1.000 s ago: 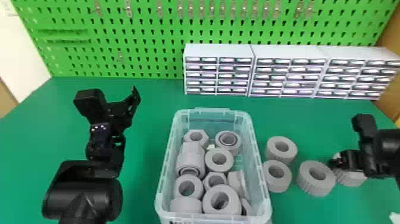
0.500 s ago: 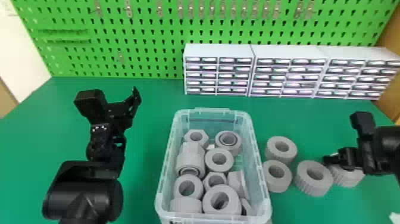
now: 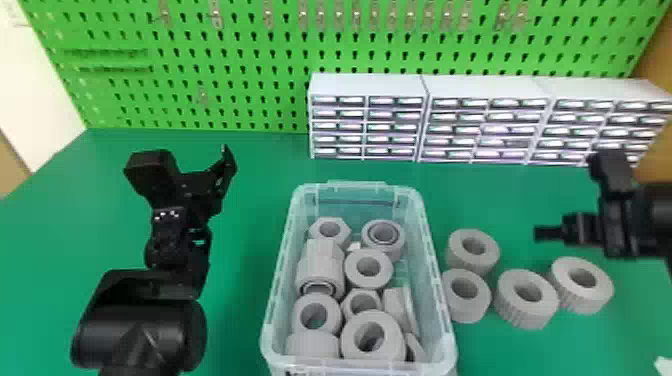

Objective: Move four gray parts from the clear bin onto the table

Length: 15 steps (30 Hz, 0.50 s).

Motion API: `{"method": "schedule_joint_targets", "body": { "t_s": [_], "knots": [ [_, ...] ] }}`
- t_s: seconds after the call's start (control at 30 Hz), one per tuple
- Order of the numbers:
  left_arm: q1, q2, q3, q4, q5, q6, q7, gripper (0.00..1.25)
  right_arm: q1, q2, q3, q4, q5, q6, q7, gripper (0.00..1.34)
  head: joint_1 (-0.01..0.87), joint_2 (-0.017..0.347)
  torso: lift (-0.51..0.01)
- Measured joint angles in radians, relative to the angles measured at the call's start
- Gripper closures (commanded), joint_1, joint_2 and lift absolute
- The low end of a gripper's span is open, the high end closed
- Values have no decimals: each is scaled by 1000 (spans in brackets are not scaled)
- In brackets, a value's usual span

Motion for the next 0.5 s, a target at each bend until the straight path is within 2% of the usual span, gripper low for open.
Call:
{"method": "schedule_joint_targets", "body": {
  "t_s": [0.2, 0.5],
  "knots": [
    [-2, 0, -4, 0, -4, 0, 0, 295, -26, 2, 23, -146, -40, 17, 0, 529, 693, 72, -52],
    [-5, 0, -4, 0, -5, 0, 0, 295, -29, 40, 25, -309, -77, -28, 0, 527, 693, 72, -52]
  ]
}}
